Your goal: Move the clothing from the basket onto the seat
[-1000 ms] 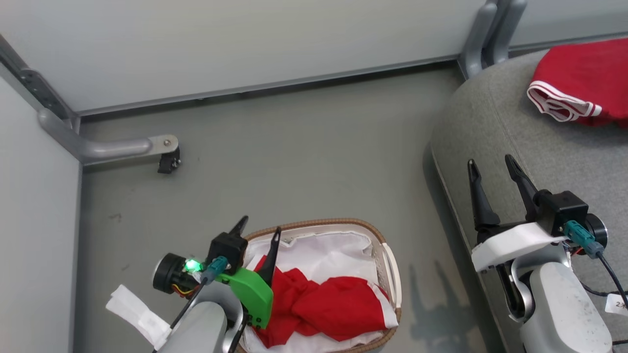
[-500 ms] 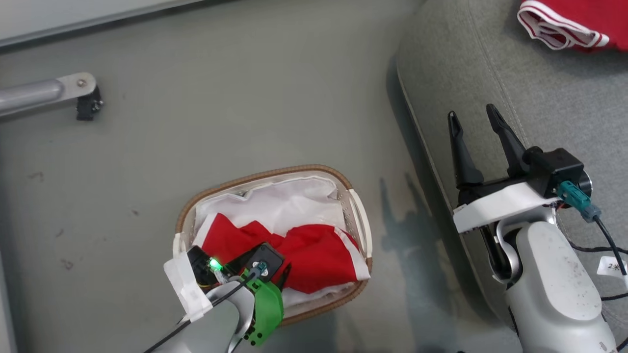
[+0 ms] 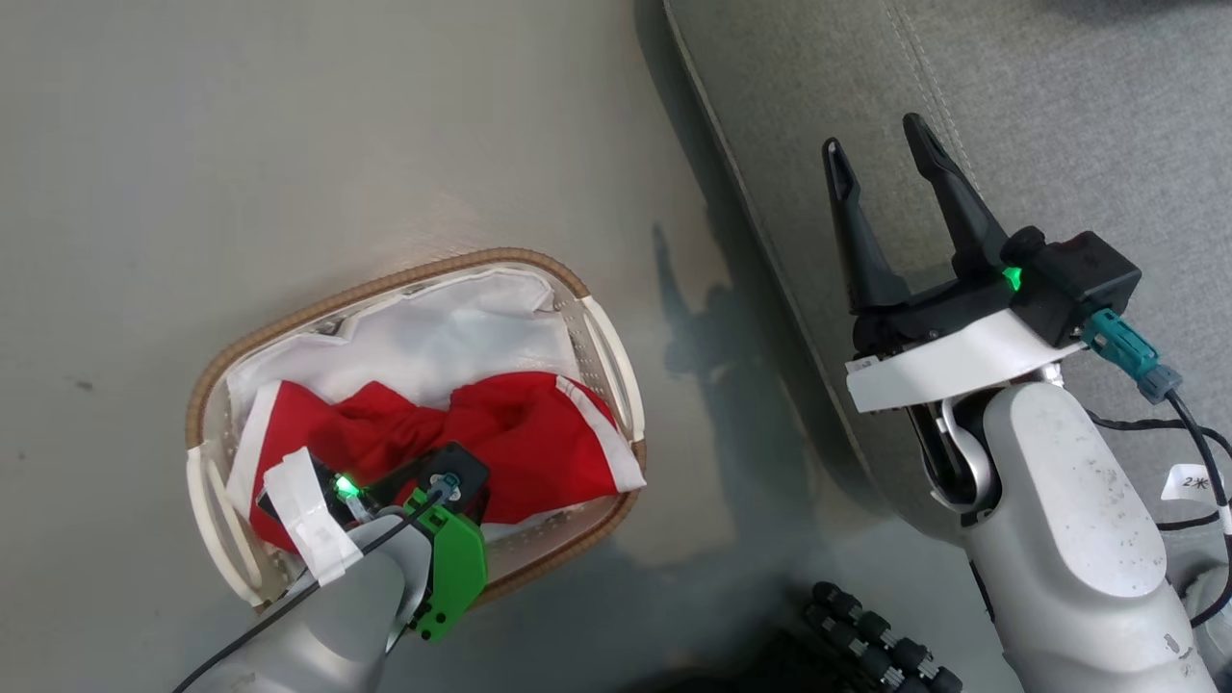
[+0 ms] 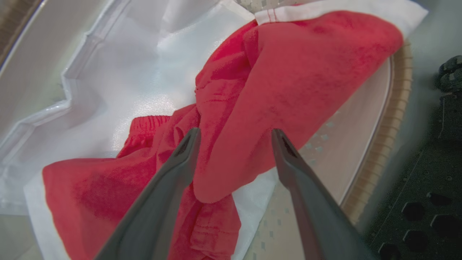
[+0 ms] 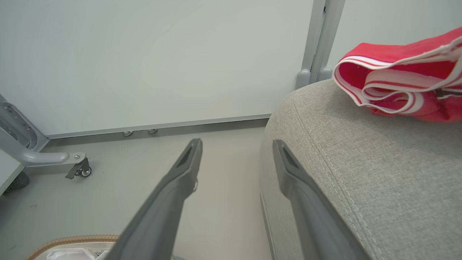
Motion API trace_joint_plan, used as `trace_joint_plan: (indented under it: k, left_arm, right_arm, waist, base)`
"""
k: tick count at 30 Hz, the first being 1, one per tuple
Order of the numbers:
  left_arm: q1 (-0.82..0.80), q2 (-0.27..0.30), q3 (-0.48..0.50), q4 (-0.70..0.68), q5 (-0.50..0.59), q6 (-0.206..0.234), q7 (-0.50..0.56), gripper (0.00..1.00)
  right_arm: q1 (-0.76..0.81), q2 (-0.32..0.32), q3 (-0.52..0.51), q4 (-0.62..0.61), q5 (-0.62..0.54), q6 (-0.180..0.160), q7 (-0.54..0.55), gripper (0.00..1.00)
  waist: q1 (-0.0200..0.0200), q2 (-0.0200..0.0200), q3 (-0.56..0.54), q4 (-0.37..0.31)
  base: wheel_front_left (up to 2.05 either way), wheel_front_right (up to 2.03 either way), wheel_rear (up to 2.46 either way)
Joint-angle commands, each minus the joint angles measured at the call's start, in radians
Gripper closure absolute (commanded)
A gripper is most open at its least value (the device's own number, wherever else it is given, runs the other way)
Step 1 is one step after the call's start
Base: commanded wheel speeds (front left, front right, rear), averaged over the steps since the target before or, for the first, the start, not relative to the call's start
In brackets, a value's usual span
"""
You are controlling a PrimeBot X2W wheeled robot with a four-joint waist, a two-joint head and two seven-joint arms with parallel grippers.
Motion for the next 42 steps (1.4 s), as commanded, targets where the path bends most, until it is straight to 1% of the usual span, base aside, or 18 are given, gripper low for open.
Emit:
trace_joint_plan:
  k: [1,9,10,11,12,13,21,29,36,42]
  left_arm:
    - [-0.024,0.015,-0.003,0.009,0.001,0.001,0.005,0.00]
    - [-0.034,0.042,0.001,0.033,-0.024,0.002,0.038,0.01]
    - [-0.033,0.044,0.002,0.035,-0.027,0.004,0.040,0.39]
    - [-0.033,0.045,0.001,0.036,-0.029,0.005,0.042,0.57]
    - [-0.033,0.045,0.003,0.037,-0.034,0.006,0.042,0.93]
    - [-0.031,0.044,0.004,0.038,-0.038,0.006,0.039,1.00]
    - [-0.011,0.021,0.000,0.038,-0.051,0.008,-0.012,1.00]
    - [0.020,-0.011,0.004,-0.012,-0.077,0.005,-0.065,1.00]
    - [0.061,-0.033,0.009,-0.135,-0.107,0.002,-0.072,1.00]
    - [0.076,-0.019,-0.001,-0.264,-0.089,0.000,-0.072,1.00]
  right_arm:
    - [-0.012,0.000,0.005,-0.009,0.006,-0.001,-0.002,0.00]
    - [-0.022,-0.001,0.020,-0.017,0.022,-0.001,-0.002,0.00]
    - [-0.023,-0.001,0.021,-0.016,0.022,-0.001,-0.002,0.00]
    - [-0.023,-0.001,0.021,-0.015,0.022,-0.001,-0.002,0.00]
    - [-0.023,-0.001,0.021,-0.014,0.022,-0.001,-0.002,0.00]
    - [-0.022,-0.001,0.019,-0.012,0.022,-0.001,-0.002,0.00]
    - [-0.005,-0.001,0.010,0.019,-0.007,-0.001,-0.002,0.00]
    - [0.031,-0.002,-0.032,0.055,-0.055,-0.001,-0.002,0.00]
    - [0.088,-0.002,-0.077,0.091,-0.111,-0.001,-0.002,0.00]
    - [0.148,-0.002,-0.113,0.119,-0.153,-0.001,-0.002,0.00]
  waist:
    - [-0.0002,0.0000,0.082,-0.076]
    - [-0.0002,0.0000,0.113,-0.096]
    - [-0.0002,0.0000,0.115,-0.098]
    - [-0.0002,0.0000,0.115,-0.098]
    - [-0.0002,0.0000,0.115,-0.098]
    - [-0.0002,0.0000,0.114,-0.097]
    - [-0.0002,0.0000,0.062,-0.065]
    - [-0.0002,0.0000,-0.062,0.005]
    - [-0.0002,0.0000,-0.209,0.087]
    - [-0.0002,0.0000,-0.349,0.154]
  base:
    - [0.00,0.00,0.00]
    - [0.00,0.00,0.00]
    - [0.00,0.00,0.00]
    - [0.00,0.00,0.00]
    - [0.00,0.00,0.00]
    - [0.00,0.00,0.00]
    - [0.00,0.00,0.00]
    - [0.00,0.00,0.00]
    - [0.00,0.00,0.00]
    - [0.00,0.00,0.00]
